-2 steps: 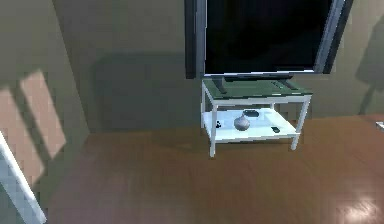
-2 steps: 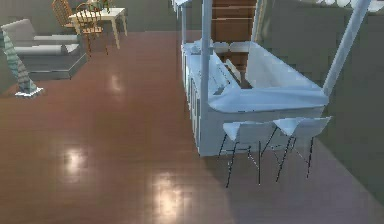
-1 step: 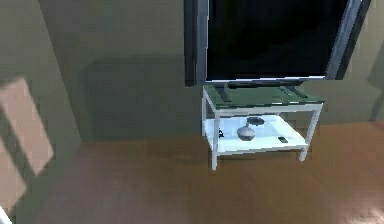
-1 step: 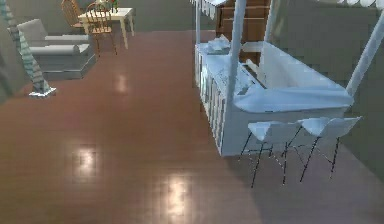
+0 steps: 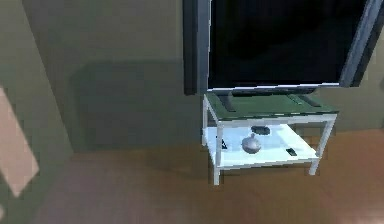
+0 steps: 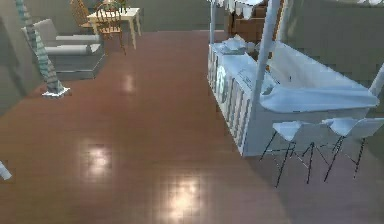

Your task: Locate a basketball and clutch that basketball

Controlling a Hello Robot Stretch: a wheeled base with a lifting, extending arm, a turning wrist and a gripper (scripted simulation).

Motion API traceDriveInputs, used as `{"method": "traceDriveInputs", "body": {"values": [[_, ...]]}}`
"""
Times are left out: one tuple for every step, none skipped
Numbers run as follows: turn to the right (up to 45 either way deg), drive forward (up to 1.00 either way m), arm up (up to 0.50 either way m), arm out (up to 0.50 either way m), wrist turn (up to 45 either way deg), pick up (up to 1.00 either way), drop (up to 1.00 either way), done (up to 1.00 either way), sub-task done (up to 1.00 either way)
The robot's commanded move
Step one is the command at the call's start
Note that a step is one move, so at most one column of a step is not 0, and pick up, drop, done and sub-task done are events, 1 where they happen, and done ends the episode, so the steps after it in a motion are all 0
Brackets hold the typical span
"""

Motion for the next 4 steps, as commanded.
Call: {"method": "traceDriveInputs", "body": {"values": [[45.0,0.0,0.0,0.0,0.0,0.0,0.0,0.0,0.0],[18.0,0.0,0.0,0.0,0.0,0.0,0.0,0.0,0.0],[0.0,0.1,0.0,0.0,0.0,0.0,0.0,0.0,0.0],[-45.0,0.0,0.0,0.0,0.0,0.0,0.0,0.0,0.0]]}}
